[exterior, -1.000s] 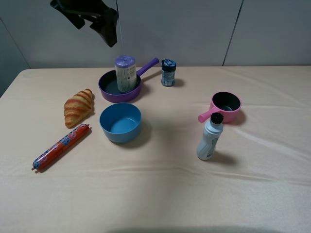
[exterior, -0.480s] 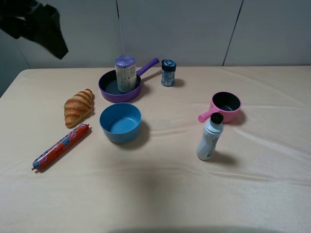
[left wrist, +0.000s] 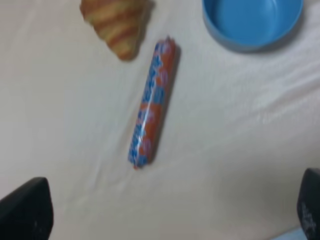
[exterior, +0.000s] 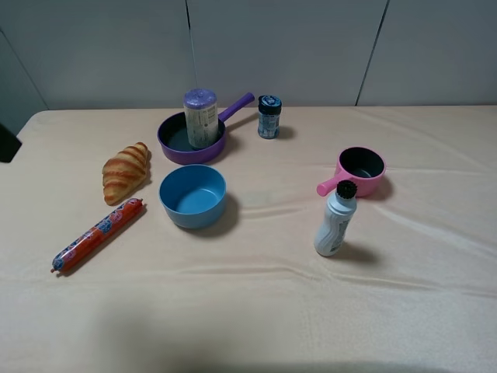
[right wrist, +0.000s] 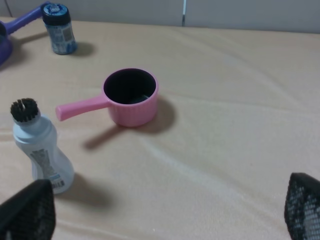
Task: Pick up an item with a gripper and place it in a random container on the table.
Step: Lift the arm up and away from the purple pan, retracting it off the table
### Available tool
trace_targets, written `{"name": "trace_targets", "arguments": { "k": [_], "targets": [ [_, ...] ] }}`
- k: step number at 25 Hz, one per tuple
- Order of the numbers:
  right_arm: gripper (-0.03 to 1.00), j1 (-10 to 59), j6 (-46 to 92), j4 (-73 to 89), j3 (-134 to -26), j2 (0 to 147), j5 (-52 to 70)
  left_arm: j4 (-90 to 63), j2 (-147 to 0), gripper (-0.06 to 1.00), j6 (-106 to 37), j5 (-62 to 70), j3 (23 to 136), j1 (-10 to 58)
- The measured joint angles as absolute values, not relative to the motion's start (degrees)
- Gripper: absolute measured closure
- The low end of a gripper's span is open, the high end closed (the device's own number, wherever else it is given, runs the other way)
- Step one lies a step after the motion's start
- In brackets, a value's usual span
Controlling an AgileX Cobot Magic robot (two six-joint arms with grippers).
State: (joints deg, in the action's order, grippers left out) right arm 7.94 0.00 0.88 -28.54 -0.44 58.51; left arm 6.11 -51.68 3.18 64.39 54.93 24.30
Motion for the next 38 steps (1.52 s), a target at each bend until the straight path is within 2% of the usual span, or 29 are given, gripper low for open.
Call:
{"name": "trace_targets", "arguments": {
  "k": [12, 21, 38],
  "targets": [
    [0.27, 7.94, 0.00, 0.88, -28.54, -0.44, 58.51, 4.49, -35.42, -0.05, 7.15, 62.91, 31.77, 24.30],
    [0.27, 7.94, 0.00, 0.88, -28.54, -0.44, 58.51, 4.16, -28.90, -0.05, 6.88, 60.51, 28.63, 23.42],
    [0.27, 7.94, 0.00, 0.88, -28.54, -0.44, 58.51, -3.91, -5.68, -0.05, -3.90, 60.28, 28.44, 0.62]
  ]
}}
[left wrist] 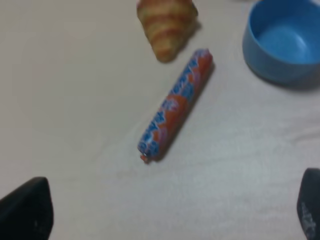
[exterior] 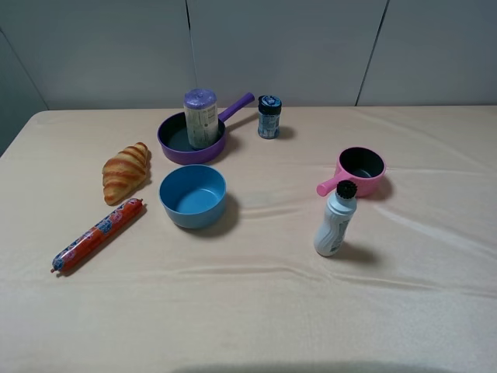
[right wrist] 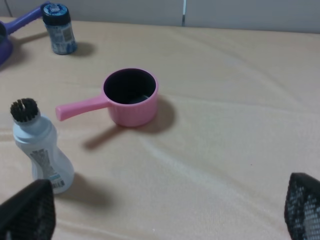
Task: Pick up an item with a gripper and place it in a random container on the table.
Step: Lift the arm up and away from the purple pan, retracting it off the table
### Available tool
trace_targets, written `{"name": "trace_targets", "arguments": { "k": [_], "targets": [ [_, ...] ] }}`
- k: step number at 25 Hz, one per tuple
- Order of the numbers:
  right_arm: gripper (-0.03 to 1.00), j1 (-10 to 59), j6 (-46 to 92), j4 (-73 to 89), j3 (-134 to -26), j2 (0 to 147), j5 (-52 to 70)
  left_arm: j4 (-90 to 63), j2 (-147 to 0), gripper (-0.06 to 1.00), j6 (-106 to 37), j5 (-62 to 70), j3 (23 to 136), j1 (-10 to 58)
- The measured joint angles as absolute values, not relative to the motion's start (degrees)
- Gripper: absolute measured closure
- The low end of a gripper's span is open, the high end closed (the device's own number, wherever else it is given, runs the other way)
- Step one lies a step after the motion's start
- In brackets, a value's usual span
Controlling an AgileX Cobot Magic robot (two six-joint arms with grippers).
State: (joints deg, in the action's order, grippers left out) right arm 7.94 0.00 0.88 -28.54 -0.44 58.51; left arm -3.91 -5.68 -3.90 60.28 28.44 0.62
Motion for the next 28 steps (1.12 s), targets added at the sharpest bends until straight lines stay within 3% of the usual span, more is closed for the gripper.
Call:
{"name": "trace_targets", "arguments": {
  "k": [6, 28],
  "targets": [
    [0.27, 7.94, 0.00, 0.88, -28.54, -0.44, 58.51, -4.97, 0.15, -0.05, -5.32, 60.35, 28.44, -1.95],
    [0.27, 7.94, 0.00, 0.88, -28.54, -0.44, 58.51, -6.01, 0.20, -0.05, -6.52, 60.35, 28.44, -1.97]
  ]
}}
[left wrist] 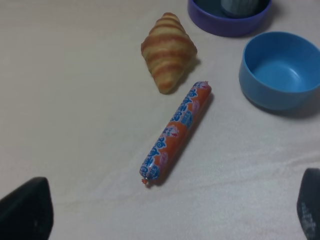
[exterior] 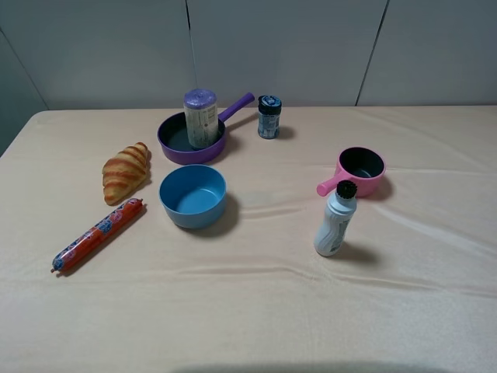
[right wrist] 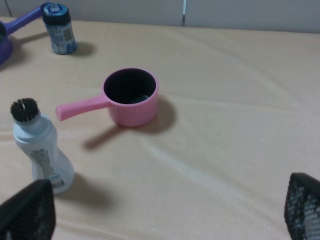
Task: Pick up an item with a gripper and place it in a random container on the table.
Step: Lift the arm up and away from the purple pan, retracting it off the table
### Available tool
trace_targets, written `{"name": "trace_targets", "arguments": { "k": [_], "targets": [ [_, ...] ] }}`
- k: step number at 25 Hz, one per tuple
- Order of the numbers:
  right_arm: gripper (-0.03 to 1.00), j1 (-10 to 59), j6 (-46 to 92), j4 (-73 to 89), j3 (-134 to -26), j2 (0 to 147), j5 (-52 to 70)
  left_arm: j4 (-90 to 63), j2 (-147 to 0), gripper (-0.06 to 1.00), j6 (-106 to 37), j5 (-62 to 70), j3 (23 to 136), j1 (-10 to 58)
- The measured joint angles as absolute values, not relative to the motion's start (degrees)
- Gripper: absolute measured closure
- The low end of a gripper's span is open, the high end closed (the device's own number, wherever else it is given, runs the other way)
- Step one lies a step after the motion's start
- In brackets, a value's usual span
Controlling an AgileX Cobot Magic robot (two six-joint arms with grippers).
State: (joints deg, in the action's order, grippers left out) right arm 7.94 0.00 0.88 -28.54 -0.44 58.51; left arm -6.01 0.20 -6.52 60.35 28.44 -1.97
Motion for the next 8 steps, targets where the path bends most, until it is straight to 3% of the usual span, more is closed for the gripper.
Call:
{"name": "trace_targets", "arguments": {
  "k": [8],
  "targets": [
    [0.27, 7.94, 0.00, 0.88, -28.54, -0.44, 58.51, -6.01, 0.20, -0.05, -6.62, 60.35, 28.44, -1.97]
  ]
}}
